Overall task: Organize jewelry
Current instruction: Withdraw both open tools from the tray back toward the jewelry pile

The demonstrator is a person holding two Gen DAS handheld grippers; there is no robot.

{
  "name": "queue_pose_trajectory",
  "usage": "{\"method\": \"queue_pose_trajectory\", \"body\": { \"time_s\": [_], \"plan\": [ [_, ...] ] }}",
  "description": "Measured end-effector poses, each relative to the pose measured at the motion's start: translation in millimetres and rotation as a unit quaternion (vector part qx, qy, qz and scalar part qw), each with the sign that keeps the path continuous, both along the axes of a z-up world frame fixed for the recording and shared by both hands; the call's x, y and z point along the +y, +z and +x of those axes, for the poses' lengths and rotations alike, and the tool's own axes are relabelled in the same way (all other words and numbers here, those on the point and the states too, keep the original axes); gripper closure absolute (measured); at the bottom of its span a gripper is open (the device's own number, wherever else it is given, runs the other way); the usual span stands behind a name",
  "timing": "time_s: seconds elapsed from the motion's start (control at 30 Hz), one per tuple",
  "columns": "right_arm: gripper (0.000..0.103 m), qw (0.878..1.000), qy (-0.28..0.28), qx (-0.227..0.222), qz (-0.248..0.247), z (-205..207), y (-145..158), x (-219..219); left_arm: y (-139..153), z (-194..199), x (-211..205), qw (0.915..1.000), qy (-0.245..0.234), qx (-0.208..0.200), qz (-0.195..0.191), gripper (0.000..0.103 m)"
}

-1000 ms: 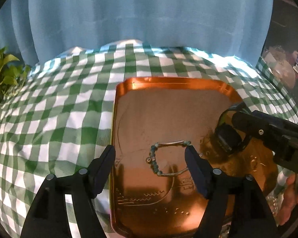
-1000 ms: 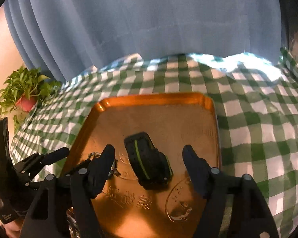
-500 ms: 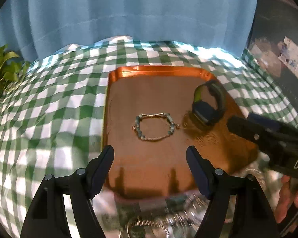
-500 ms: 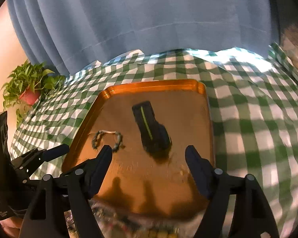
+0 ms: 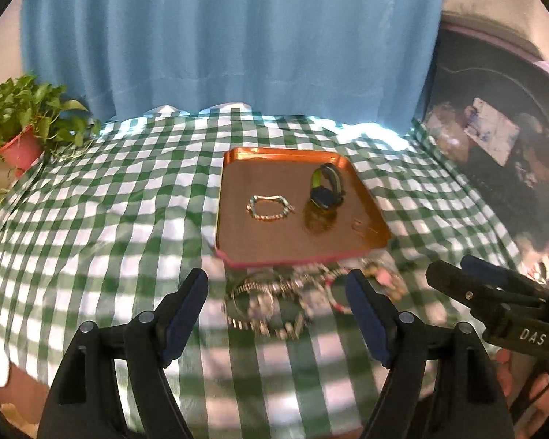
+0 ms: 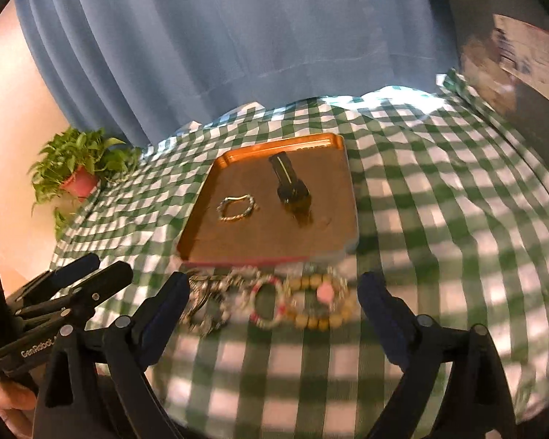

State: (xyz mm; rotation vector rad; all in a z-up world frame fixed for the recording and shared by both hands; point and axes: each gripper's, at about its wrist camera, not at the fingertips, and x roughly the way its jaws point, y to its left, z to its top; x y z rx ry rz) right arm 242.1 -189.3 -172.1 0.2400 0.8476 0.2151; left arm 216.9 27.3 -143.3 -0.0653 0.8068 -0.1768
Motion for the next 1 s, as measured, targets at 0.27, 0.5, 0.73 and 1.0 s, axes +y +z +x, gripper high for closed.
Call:
{"method": "queue_pose_trajectory", "body": {
  "time_s": [0.27,0.5,0.73,1.0],
  "plan": [
    [0.011,0.997,-0.032,-0.061,-0.035,-82,25,-3,36,-78,1,0.9992,-0.006,-0.038,-0.008,0.022],
    [0.011,0.997,-0.006,-0.072,-0.016,-118,30,3,38,-111,-4,0.9982,-0.024,-0.054,-0.014,0.021],
    [0.011,0.997,0.021,-0.077,-0.003,-138,28,13,26,-135,1,0.9980,-0.010,-0.061,-0.015,0.019],
    [0.005,0.997,0.021,-0.076,-0.005,-135,11,7,-8,-120,2,0.9994,-0.010,-0.034,0.000,0.019]
  ]
}}
